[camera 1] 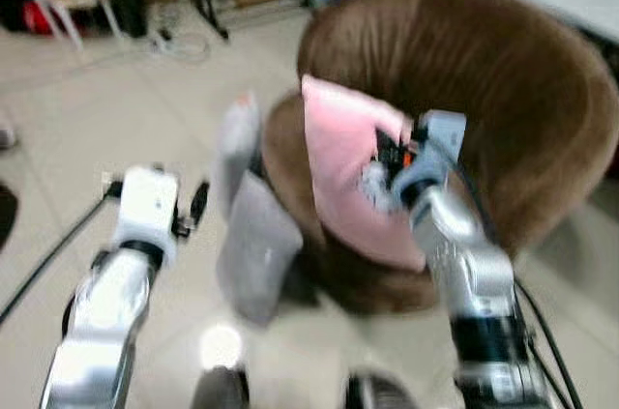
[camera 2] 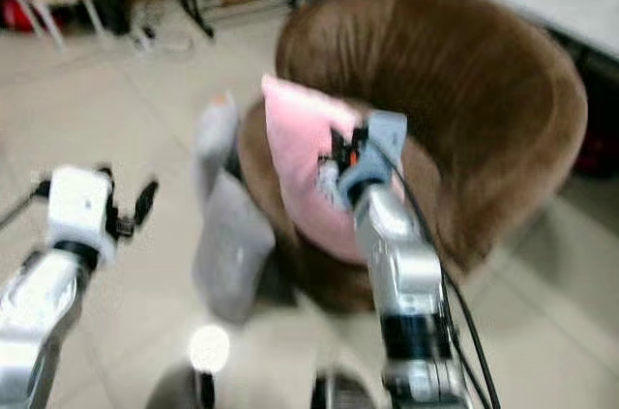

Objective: Move the pillow to the sofa from floor

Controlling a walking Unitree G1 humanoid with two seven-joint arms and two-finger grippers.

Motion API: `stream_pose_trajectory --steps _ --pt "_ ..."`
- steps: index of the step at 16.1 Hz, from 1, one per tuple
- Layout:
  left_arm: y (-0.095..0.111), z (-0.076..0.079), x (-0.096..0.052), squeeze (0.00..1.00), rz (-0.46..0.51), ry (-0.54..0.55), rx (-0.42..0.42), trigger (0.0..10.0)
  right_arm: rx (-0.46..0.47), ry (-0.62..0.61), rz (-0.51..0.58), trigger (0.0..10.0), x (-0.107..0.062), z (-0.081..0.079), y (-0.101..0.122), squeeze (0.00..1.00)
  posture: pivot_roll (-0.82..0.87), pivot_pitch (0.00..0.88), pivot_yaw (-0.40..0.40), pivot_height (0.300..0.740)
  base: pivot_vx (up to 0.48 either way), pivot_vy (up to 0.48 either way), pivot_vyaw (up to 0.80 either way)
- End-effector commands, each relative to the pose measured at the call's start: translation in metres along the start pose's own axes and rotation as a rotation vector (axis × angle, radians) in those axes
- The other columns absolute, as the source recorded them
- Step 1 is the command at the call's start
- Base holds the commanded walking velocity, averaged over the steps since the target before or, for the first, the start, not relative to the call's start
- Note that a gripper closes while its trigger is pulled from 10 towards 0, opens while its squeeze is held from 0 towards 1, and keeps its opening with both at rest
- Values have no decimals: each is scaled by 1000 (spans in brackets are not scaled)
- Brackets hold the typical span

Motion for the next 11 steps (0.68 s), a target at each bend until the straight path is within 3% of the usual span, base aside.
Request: stream_pose_trajectory --steps 1,7,11 --pt "3 1 0 0 8 -7 20 10000 1 24 49 10000 -3 -5 12 0 -10 0 -66 740 0 0 0" --pt "9 -1 -1 0 42 -4 13 10000 -23 71 51 10000 -7 -16 8 0 -2 0 -60 740 0 0 0" --pt "12 -3 0 0 56 -1 2 10000 -17 59 33 10000 -6 -13 5 0 0 0 -59 740 131 0 -794"
Point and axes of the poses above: a point about 5 cm out from each wrist's last joint towards the gripper, its own x axis pointing out of the wrist towards the gripper, its own y axis along the axis of the wrist's last joint, z = x × y, the point moved 3 cm from there along x, pointing out of the wrist towards the gripper, and after that the axes turned 6 degrees about x, right-handed, at the moved point
